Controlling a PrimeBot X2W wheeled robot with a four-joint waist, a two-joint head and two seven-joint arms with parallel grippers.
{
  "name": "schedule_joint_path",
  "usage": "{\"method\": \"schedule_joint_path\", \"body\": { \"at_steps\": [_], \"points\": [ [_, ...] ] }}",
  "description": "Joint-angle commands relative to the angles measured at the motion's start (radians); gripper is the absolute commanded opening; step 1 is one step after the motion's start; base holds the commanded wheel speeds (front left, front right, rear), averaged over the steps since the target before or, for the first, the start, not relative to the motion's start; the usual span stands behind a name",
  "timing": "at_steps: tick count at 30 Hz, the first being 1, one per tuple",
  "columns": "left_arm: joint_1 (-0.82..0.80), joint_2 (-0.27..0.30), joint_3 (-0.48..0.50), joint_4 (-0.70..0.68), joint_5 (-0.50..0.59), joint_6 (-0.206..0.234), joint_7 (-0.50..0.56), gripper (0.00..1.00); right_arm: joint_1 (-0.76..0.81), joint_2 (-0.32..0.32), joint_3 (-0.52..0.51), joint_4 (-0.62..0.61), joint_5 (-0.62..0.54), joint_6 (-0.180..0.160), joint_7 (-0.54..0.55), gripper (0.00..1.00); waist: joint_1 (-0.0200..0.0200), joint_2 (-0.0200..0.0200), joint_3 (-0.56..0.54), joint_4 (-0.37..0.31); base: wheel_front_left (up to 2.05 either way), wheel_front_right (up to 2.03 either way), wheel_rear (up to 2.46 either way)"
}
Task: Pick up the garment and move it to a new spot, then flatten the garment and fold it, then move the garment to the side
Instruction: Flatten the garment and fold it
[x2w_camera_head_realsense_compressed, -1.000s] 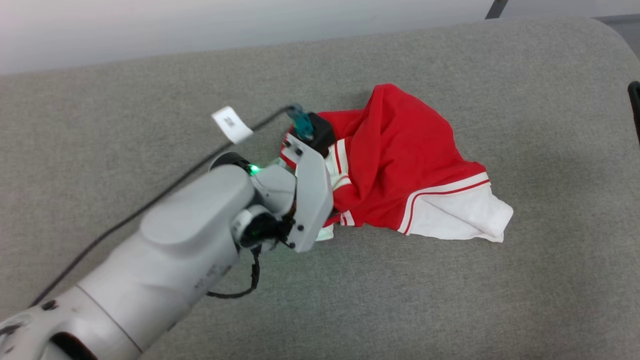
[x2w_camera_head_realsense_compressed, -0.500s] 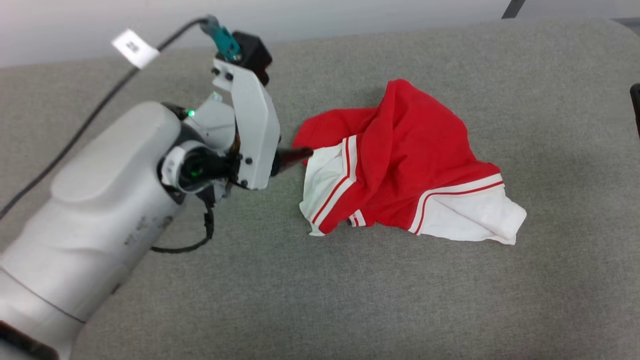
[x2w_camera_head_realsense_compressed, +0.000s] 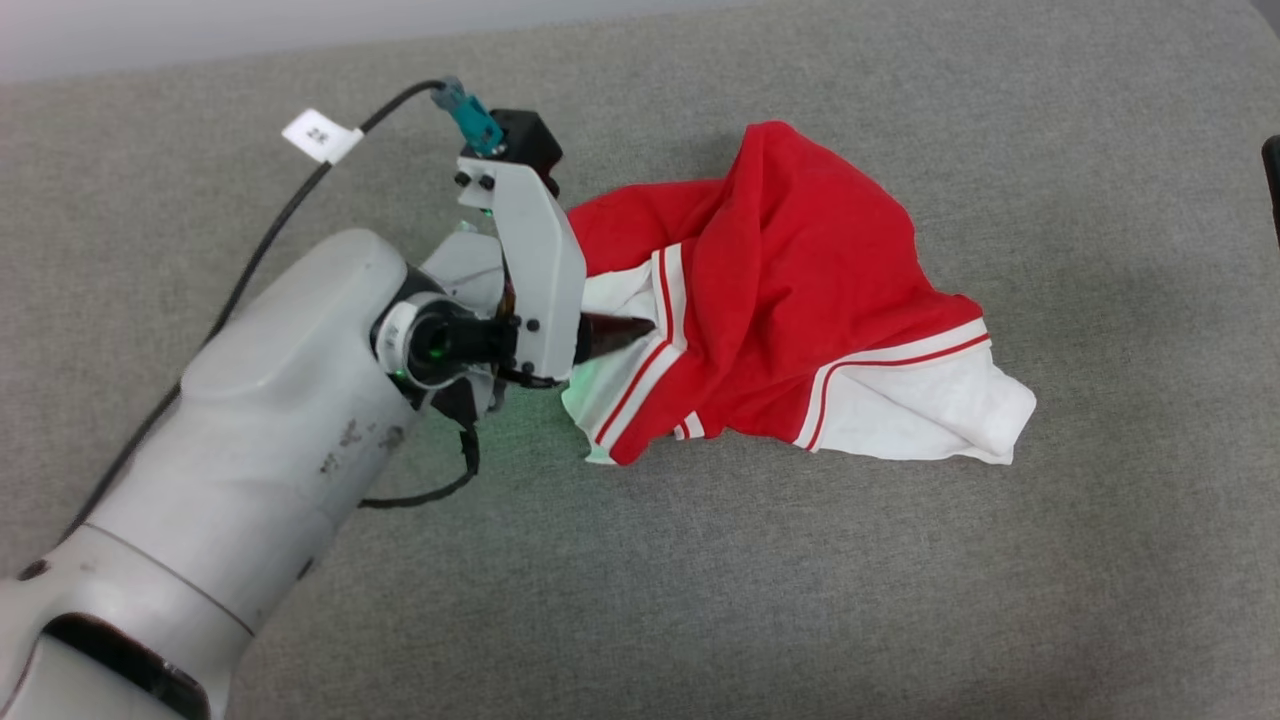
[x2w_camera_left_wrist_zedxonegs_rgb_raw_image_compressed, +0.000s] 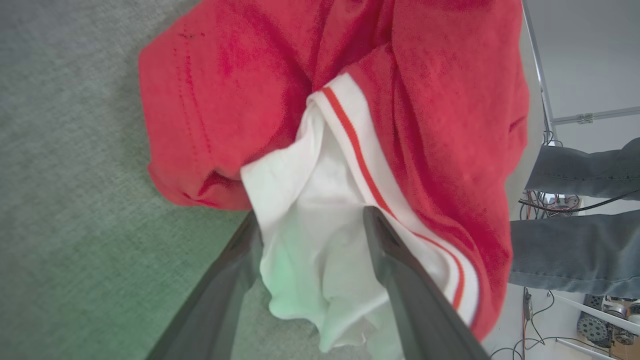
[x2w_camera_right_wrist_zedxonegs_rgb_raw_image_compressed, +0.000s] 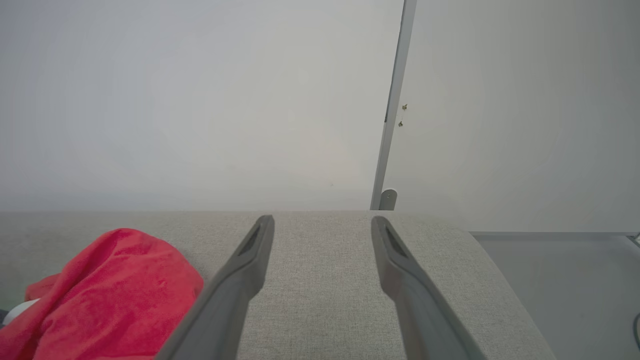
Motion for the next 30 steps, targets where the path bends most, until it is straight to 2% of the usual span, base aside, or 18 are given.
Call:
{"method": "schedule_joint_path", "body": {
  "at_steps": [1, 2, 3, 4, 5, 6, 7, 13, 20, 21, 26, 30],
  "points": [
    [-0.013, 0.003, 0.001, 0.016, 0.006, -0.008, -0.009, 1.0, -0.001, 0.002, 0.003, 0.003, 0.002, -0.001, -0.005, 1.0, 0.0, 0.0, 0.007, -0.005, 0.0, 0.0, 0.0],
    [-0.014, -0.001, -0.003, 0.027, 0.012, -0.01, -0.015, 0.99, -0.001, 0.004, 0.005, 0.004, 0.002, -0.001, -0.006, 1.0, 0.0, 0.0, 0.008, -0.005, 0.0, 0.0, 0.0],
    [-0.013, -0.006, -0.004, 0.037, 0.015, -0.013, -0.021, 0.81, -0.002, 0.005, 0.006, 0.005, 0.001, -0.001, -0.006, 1.0, 0.0, 0.0, 0.01, -0.005, 0.0, 0.0, 0.0],
    [-0.012, -0.013, 0.0, 0.049, 0.009, -0.015, -0.027, 0.46, -0.004, 0.006, 0.007, 0.005, 0.0, -0.001, -0.007, 1.0, 0.0, 0.0, 0.011, -0.004, 0.0, 0.0, 0.0],
    [-0.012, -0.02, 0.001, 0.058, 0.009, -0.019, -0.032, 0.31, -0.006, 0.006, 0.008, 0.005, 0.0, -0.001, -0.007, 1.0, 0.0, 0.0, 0.013, -0.003, 0.0, 0.0, 0.0],
    [-0.013, -0.024, 0.0, 0.068, 0.01, -0.024, -0.036, 0.05, -0.008, 0.005, 0.008, 0.006, -0.001, -0.001, -0.007, 1.0, 0.0, 0.0, 0.014, 0.0, 0.0, 0.0, 0.0],
    [-0.015, -0.028, 0.001, 0.074, 0.008, -0.028, -0.038, 0.0, -0.009, 0.003, 0.005, 0.006, -0.002, -0.001, -0.007, 1.0, 0.0, 0.0, 0.014, 0.004, 0.0, 0.0, 0.0],
    [-0.041, -0.014, 0.003, 0.082, 0.013, -0.053, -0.05, 0.0, 0.003, -0.012, -0.008, 0.008, -0.009, -0.001, 0.006, 1.0, 0.0, 0.0, -0.012, 0.058, 0.0, 0.0, 0.0],
    [-0.047, 0.095, 0.048, 0.02, -0.014, -0.052, -0.056, 0.0, 0.039, -0.015, -0.005, 0.017, -0.003, -0.001, 0.029, 1.0, 0.0, 0.0, -0.072, 0.141, 0.0, 0.0, 0.0],
    [-0.047, 0.095, 0.048, 0.02, -0.014, -0.052, -0.056, 0.0, 0.039, -0.015, -0.005, 0.017, -0.003, -0.001, 0.029, 1.0, 0.0, 0.0, -0.072, 0.141, 0.0, 0.0, 0.0],
    [-0.022, 0.201, 0.038, -0.001, 0.03, 0.006, -0.052, 0.0, 0.053, -0.019, 0.006, 0.009, -0.001, -0.001, 0.049, 1.0, 0.0, 0.0, -0.088, 0.176, 0.0, 0.0, 0.0],
    [0.015, 0.248, 0.026, 0.02, 0.047, 0.055, -0.042, 0.0, 0.056, -0.038, 0.042, -0.003, -0.007, -0.001, 0.065, 1.0, 0.0, 0.0, -0.082, 0.182, 0.0, 0.0, 0.0]
  ]
}}
